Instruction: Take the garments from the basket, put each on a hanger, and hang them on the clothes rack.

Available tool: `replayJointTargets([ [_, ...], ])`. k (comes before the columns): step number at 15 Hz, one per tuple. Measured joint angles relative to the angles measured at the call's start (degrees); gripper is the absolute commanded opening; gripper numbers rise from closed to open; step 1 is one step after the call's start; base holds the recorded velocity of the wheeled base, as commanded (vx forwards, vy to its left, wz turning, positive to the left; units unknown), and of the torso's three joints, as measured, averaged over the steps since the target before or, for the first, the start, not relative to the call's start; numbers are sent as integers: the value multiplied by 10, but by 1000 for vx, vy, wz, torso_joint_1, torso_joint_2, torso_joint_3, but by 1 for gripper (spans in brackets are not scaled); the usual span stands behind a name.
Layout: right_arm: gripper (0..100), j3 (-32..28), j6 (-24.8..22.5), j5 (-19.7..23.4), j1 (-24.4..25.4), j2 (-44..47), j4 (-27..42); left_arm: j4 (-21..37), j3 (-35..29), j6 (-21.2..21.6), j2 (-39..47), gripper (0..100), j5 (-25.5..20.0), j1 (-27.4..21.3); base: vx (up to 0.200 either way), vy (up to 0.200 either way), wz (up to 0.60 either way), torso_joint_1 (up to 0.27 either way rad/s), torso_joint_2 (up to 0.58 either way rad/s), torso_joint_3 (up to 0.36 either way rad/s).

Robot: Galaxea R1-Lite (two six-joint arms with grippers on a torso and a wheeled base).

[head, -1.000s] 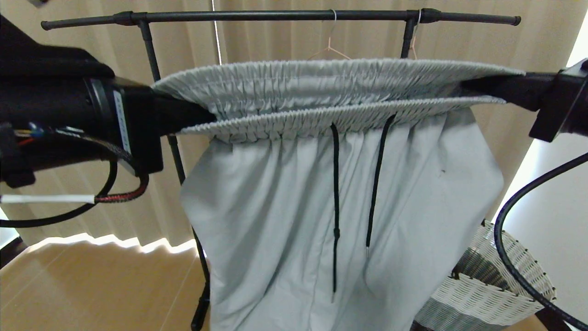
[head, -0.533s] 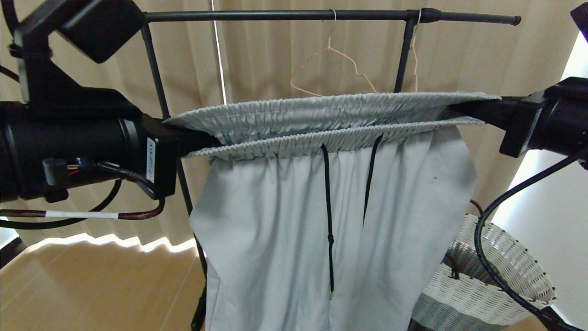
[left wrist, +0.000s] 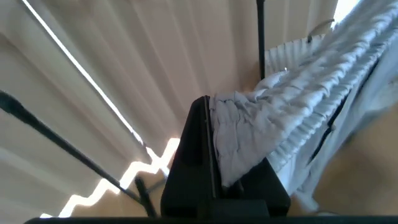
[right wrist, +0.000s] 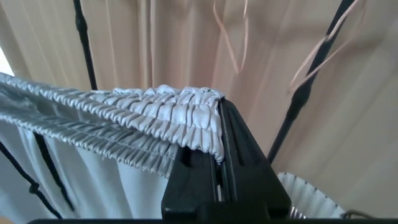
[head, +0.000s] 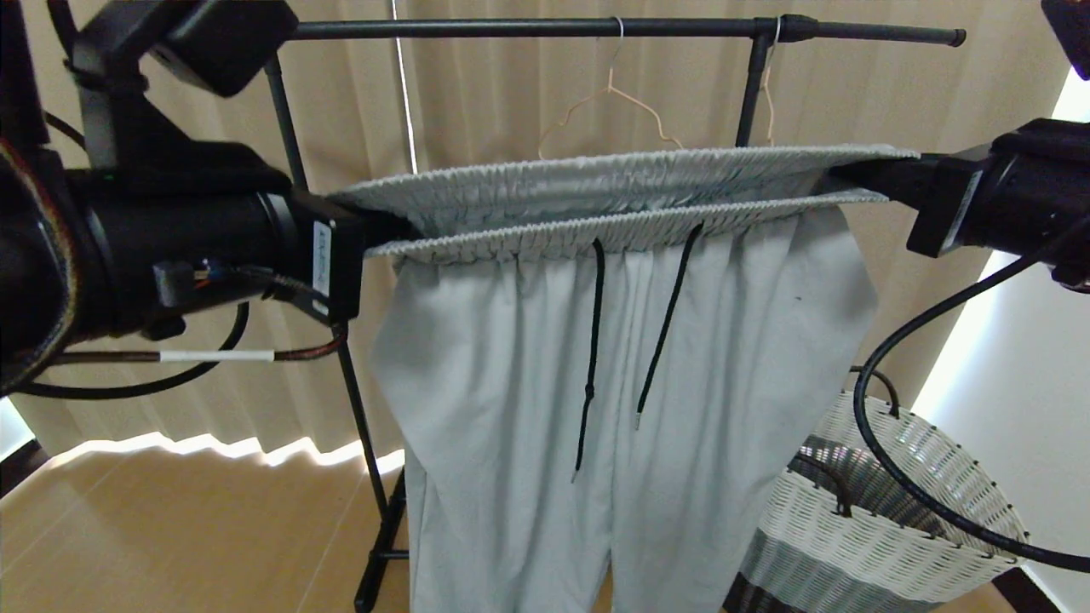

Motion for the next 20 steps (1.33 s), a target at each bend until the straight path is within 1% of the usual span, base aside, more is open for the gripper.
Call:
replayJointTargets([
  [1,0,-16,0,0,0,4,0,-18,-9,0,5,0,2,-1,0,0,0,0,0,0],
  [2,0,-23,0,0,0,7,2,-20,-13,0,10,0,2,-3,0,0,0,0,0,0],
  [5,0,-18,0,-1,0,9,4,-28,-5,-1,21,0,3,-25,0,0,0,0,0,0],
  [7,0,-14,0,-1,0,6,7,-28,-7,6,32,0,11,-28,0,0,0,0,0,0],
  [11,0,31,-2,-3,-5,-26,12,-29,-35,11,77,0,42,-26,0,0,0,0,0,0],
  [12,0,39,-3,-3,-9,-39,29,-32,-50,10,95,0,46,-25,0,0,0,0,0,0],
  [14,0,47,-2,2,-12,-74,101,-34,-96,8,139,0,49,-21,0,0,0,0,0,0],
  [16,0,51,0,9,-3,-112,157,-35,-145,7,184,0,50,-9,0,0,0,0,0,0],
  [18,0,67,0,15,30,-145,171,-34,-169,-1,217,0,50,6,0,0,0,0,0,0],
  [20,0,84,0,16,54,-163,174,-34,-174,-14,234,0,50,10,0,0,0,0,0,0],
])
